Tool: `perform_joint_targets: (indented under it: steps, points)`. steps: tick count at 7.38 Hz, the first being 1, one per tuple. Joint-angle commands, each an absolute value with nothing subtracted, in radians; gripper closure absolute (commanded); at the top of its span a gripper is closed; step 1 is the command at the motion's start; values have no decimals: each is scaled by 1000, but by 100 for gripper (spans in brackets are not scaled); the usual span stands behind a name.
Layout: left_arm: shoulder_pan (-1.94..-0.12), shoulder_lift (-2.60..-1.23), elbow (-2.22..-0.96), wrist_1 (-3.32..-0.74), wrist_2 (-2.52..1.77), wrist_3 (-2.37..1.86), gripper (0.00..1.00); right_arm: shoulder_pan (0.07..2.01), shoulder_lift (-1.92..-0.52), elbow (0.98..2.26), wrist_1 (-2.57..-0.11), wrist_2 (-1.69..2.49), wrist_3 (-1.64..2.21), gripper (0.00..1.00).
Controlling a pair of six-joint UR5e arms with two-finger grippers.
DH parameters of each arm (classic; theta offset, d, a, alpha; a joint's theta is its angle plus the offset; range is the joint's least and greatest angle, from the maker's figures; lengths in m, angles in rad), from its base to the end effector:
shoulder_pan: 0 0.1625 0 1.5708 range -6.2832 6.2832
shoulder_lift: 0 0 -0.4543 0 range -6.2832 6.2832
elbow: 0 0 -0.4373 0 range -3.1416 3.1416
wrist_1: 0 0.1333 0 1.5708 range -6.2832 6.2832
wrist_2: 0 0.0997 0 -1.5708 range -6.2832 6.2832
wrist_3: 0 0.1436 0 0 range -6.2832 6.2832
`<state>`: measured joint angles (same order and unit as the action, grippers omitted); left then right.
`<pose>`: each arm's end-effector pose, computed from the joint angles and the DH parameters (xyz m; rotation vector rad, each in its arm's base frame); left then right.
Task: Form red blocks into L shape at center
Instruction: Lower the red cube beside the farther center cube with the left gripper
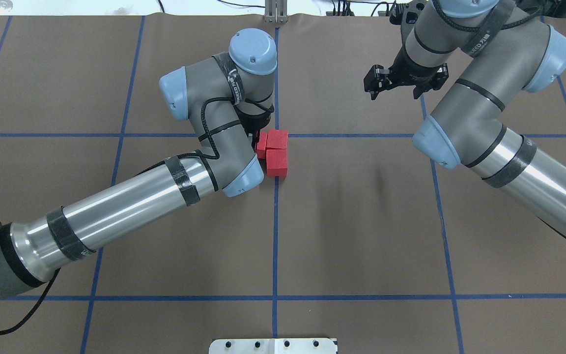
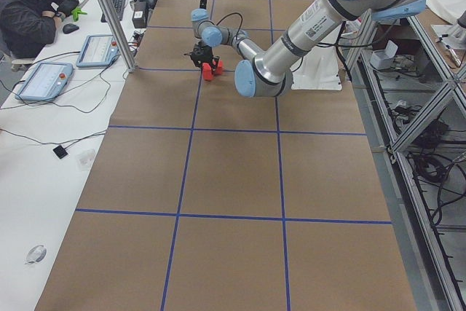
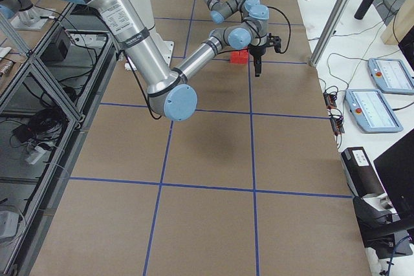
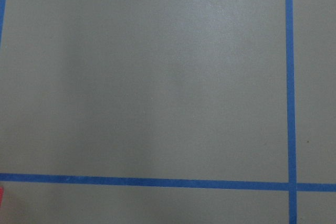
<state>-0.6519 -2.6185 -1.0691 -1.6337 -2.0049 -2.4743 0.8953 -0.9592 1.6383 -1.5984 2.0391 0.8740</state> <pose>0.6899 -0.6183 0.2122 -0.5340 0.5874 -1.3489 -0.4206 -0.6344 0.3012 0.1409 -0.7692 0.0358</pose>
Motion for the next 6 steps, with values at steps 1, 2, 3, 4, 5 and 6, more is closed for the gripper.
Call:
perform_joint_targets:
  steps: [1, 2, 3, 4, 5, 6]
  points:
    - [-652, -2625, -1068, -1632, -2005, -2476, 73, 896, -965, 1638, -1597, 2040, 873, 1]
    - [-652, -2625, -1068, -1628, -2006, -2477, 73, 896, -968, 1638, -1598, 2040, 870, 1]
    - [-652, -2625, -1068, -1628, -2005, -2477, 72, 896, -966, 1638, -1597, 2040, 867, 1]
    - [-652, -2625, -1068, -1628, -2005, -2479, 72, 894, -966, 1638, -1598, 2039, 865, 1]
    - [-653, -2625, -1068, -1628, -2005, -2483, 71, 896, -968, 1638, -1598, 2039, 865, 1]
    - [-653, -2625, -1066, -1628, -2005, -2488, 71, 896, -966, 1638, -1598, 2039, 865, 1]
